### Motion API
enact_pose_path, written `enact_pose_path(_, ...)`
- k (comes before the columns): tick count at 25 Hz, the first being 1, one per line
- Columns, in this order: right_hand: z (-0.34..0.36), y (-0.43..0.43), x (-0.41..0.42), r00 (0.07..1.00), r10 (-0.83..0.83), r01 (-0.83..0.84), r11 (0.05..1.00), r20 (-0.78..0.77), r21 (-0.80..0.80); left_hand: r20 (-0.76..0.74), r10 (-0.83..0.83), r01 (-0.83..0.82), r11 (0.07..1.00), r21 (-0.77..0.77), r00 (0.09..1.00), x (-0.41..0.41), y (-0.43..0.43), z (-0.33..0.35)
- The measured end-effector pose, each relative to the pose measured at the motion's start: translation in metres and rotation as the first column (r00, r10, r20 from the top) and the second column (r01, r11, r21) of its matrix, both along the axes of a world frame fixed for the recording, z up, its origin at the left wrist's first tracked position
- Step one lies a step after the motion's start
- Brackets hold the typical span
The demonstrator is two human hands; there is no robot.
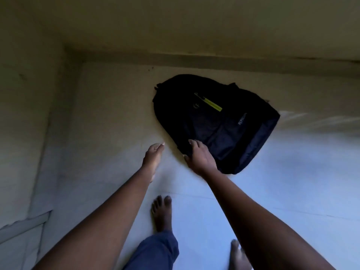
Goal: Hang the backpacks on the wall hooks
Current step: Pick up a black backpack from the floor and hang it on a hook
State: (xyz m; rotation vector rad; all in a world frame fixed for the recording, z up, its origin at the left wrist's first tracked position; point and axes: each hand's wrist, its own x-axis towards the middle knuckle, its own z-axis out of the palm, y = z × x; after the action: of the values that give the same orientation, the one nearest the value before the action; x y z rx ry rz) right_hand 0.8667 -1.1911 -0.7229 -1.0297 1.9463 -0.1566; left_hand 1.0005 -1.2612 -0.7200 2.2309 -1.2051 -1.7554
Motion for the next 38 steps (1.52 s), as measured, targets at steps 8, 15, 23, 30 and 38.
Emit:
enact_pose_path(8, -0.178, -0.019, 0.012, 0.799, 0.475, -0.431, 0.88, -0.368, 0.201, -0.01, -0.045, 0.046, 0.997, 0.065, 0.999, 0.005, -0.034, -0.141)
enact_pose_path(15, -0.077, 0.003, -0.016, 0.963, 0.243, -0.241, 0.97, -0.114, 0.028, -0.083, 0.188, -0.169, 0.966, 0.194, 0.979, 0.0, 0.004, -0.073)
enact_pose_path(23, 0.11, 0.106, -0.046, 0.711, -0.269, 0.327, 0.944, 0.65, 0.034, -0.119, 0.456, -0.365, 0.82, 0.44, 0.882, -0.03, 0.068, 0.093)
enact_pose_path(30, 0.272, 0.196, -0.028, 0.442, -0.463, 0.507, 0.836, 0.769, 0.212, -0.137, 0.379, -0.354, 0.918, 0.178, 0.915, -0.033, 0.146, 0.243)
enact_pose_path(38, 0.436, 0.223, -0.011, 0.499, -0.431, 0.651, 0.759, 0.752, 0.003, -0.191, 0.041, -0.072, 0.985, -0.155, 0.981, -0.007, 0.249, 0.42)
